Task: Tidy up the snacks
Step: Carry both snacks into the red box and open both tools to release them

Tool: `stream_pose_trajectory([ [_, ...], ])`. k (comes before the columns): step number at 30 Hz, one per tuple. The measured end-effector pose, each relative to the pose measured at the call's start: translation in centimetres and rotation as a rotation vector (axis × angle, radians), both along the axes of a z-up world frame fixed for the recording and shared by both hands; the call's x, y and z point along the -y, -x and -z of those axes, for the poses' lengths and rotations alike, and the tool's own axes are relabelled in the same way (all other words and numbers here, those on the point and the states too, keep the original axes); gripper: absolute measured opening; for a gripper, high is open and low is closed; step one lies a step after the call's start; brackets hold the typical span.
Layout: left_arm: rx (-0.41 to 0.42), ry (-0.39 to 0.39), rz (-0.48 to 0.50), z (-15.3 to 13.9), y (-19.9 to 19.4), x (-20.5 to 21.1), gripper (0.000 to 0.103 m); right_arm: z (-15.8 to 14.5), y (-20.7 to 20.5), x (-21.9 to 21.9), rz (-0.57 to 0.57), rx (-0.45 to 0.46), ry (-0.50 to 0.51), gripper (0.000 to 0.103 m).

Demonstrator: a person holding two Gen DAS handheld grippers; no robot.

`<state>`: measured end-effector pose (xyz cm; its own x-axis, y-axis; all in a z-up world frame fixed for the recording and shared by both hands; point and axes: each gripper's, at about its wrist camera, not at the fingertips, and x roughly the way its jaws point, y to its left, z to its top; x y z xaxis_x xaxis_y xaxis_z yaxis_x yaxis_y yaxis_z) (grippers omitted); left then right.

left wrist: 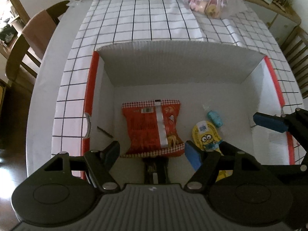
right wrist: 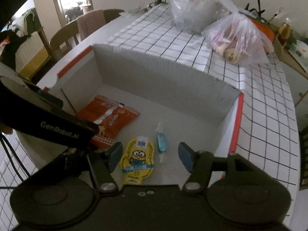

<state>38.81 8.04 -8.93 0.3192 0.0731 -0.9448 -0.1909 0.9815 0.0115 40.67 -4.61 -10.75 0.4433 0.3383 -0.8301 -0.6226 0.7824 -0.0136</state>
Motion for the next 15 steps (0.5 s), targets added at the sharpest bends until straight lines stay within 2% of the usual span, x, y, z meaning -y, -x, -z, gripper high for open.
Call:
stream_pose_trajectory([
  [4, 0.044, 0.004, 0.000, -1.5, 1.5, 0.3, 0.074, -1.4, 0.9, 0.5, 0.021, 0.029, -0.024, 0.070],
  [15, 0.163, -0.001, 0.001, -5.6, 6.5, 1.0, 0.074, -5.1, 5.2, 2.2, 0.056, 0.097, -0.090, 0.079],
])
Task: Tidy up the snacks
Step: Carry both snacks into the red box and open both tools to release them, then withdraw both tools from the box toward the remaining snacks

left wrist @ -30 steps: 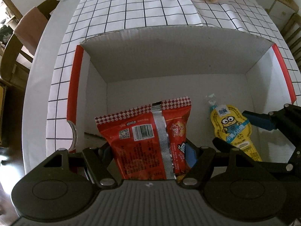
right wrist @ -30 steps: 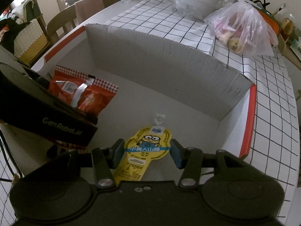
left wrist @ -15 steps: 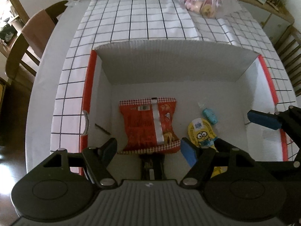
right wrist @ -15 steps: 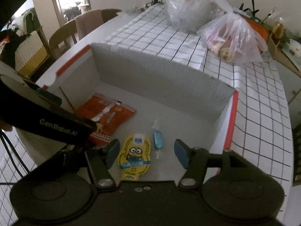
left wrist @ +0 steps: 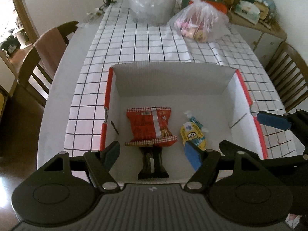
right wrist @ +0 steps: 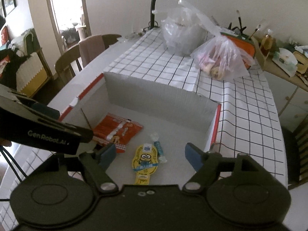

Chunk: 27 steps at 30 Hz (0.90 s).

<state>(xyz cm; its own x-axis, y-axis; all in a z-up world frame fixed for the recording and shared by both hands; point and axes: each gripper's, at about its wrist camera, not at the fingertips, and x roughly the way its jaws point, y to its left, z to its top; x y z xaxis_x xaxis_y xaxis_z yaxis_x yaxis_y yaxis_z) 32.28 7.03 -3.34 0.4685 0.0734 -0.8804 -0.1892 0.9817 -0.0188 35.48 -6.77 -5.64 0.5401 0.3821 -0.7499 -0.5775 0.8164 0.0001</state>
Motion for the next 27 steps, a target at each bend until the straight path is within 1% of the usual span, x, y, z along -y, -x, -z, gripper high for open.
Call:
stream_pose_trajectory([
  [7, 0.076, 0.005, -0.002, -2.3, 3.8, 0.5, 0.074, -1.8, 3.1, 1.0, 0.015, 0.038, -0.037, 0.083],
  [14, 0.160, 0.010, -0.001, -3.9, 7.6, 1.0, 0.074, -3.1, 6.2, 2.1, 0.030, 0.079, -0.069, 0.084],
  [17, 0.184, 0.012, 0.002, -4.2, 9.3, 1.1, 0.077, -3.4, 7.5, 2.7, 0.037, 0.084, -0.090, 0.084],
  [22, 0.211, 0.021, 0.009, -4.3, 11.8, 1.3, 0.077, -3.7, 9.5, 3.6, 0.038, 0.090, -0.113, 0.085],
  [24, 0.219, 0.030, 0.012, -4.1, 12.7, 1.4, 0.077, -3.6, 10.4, 3.9, 0.037, 0.090, -0.123, 0.088],
  [25, 0.221, 0.033, 0.014, -4.0, 13.2, 1.5, 0.077, -3.6, 11.0, 4.1, 0.036, 0.094, -0.126, 0.092],
  [27, 0.230, 0.042, 0.017, -3.7, 14.2, 1.5, 0.078, -3.4, 11.9, 4.5, 0.034, 0.096, -0.135, 0.093],
])
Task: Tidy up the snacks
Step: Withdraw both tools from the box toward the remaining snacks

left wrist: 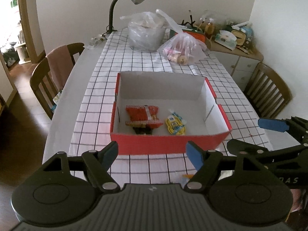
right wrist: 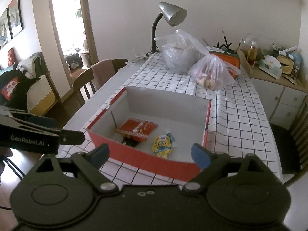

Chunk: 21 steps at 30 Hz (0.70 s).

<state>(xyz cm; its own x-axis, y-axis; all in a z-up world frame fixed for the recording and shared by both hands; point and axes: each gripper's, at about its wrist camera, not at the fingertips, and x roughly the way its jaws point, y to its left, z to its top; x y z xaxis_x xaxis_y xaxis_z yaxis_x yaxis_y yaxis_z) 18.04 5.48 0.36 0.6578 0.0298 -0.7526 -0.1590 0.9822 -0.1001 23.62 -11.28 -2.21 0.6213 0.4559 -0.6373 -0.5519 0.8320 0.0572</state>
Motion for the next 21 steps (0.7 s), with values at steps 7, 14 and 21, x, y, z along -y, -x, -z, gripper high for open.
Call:
stream_pose_trajectory([
  [7, 0.054, 0.027, -0.015, 0.9, 3.6, 0.0, 0.082, 0.8, 3.0, 1.6, -0.001, -0.001, -0.038, 0.101],
  [14, 0.065, 0.043, -0.004, 1.9, 5.8, 0.5, 0.082, 1.6, 5.6, 3.5, 0.035, 0.000, -0.040, 0.103],
  [21, 0.073, 0.065, 0.034, 2.8, 7.3, 1.5, 0.089, 2.8, 6.1, 6.2, 0.134, -0.049, -0.041, 0.103],
])
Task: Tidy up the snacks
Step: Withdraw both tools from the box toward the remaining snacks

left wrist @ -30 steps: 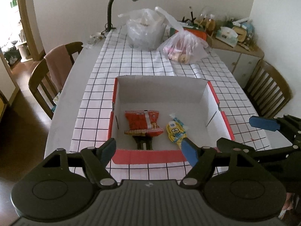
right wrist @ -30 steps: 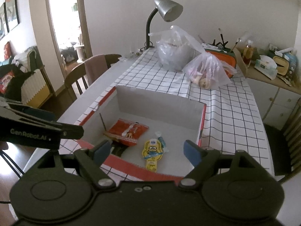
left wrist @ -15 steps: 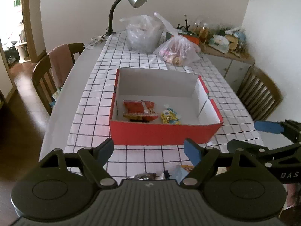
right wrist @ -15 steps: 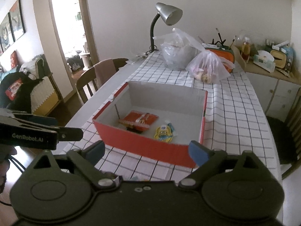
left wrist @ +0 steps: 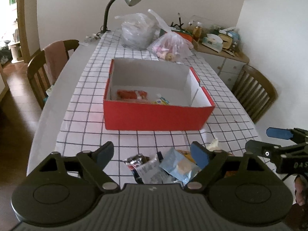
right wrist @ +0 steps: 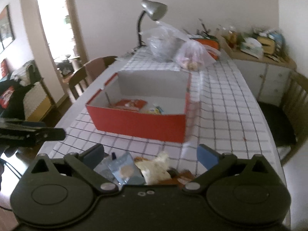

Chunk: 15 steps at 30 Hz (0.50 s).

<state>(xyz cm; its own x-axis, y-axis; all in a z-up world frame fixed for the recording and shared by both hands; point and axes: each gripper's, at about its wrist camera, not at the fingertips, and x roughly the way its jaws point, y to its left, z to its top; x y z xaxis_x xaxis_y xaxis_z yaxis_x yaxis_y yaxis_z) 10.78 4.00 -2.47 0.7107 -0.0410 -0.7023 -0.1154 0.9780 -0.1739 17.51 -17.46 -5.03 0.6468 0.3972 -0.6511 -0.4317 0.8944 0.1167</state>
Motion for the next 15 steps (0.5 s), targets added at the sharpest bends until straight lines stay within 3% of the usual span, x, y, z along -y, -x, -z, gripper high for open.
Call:
stream_pose_trajectory([
  [5, -0.010, 0.032, -0.002, 1.3, 0.1, 0.4, 0.098, 1.7, -0.3, 1.4, 0.075, -0.049, 0.011, 0.103],
  [15, -0.101, 0.037, -0.013, 4.1, -2.5, 2.3, 0.098, 6.2, -3.9, 4.0, 0.244, -0.204, 0.019, 0.103],
])
